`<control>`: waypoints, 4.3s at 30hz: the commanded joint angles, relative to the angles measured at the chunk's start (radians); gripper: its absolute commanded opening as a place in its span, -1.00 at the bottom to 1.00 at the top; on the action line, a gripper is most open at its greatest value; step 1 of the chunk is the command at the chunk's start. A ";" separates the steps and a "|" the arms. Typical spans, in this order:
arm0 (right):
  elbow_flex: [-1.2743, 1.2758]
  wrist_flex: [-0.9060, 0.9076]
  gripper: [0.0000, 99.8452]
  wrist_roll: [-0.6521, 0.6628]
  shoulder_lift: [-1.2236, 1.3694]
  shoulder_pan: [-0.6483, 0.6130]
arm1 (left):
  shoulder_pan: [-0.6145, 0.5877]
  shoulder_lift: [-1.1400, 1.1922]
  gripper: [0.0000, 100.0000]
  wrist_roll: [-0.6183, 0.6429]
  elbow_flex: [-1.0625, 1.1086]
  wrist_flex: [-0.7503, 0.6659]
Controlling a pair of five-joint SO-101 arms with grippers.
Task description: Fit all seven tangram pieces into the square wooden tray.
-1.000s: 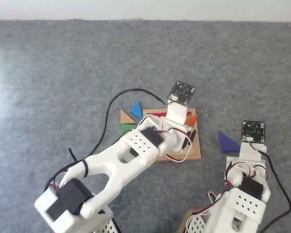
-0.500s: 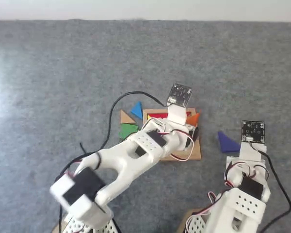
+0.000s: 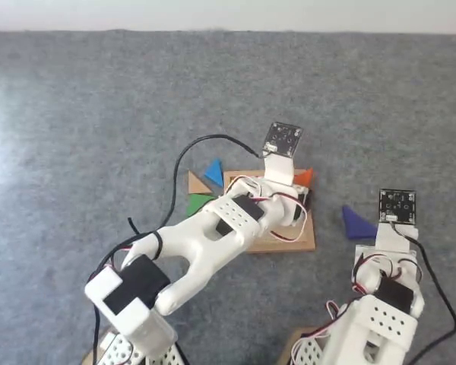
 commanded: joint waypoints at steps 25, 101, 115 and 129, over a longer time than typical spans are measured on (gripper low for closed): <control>-0.037 -0.015 -0.98 0.012 -0.013 -0.041 | -0.014 -0.006 -0.75 0.002 -0.041 0.012; -0.034 -0.016 -0.98 0.017 -0.013 -0.045 | -0.072 0.127 -0.84 -0.440 -0.332 0.249; -0.034 -0.018 -0.98 0.017 -0.013 -0.045 | -0.370 -0.325 -0.83 -0.446 -0.266 0.588; -0.034 -0.015 -0.98 0.017 -0.013 -0.047 | -0.698 -0.109 -0.76 -0.477 -0.277 0.809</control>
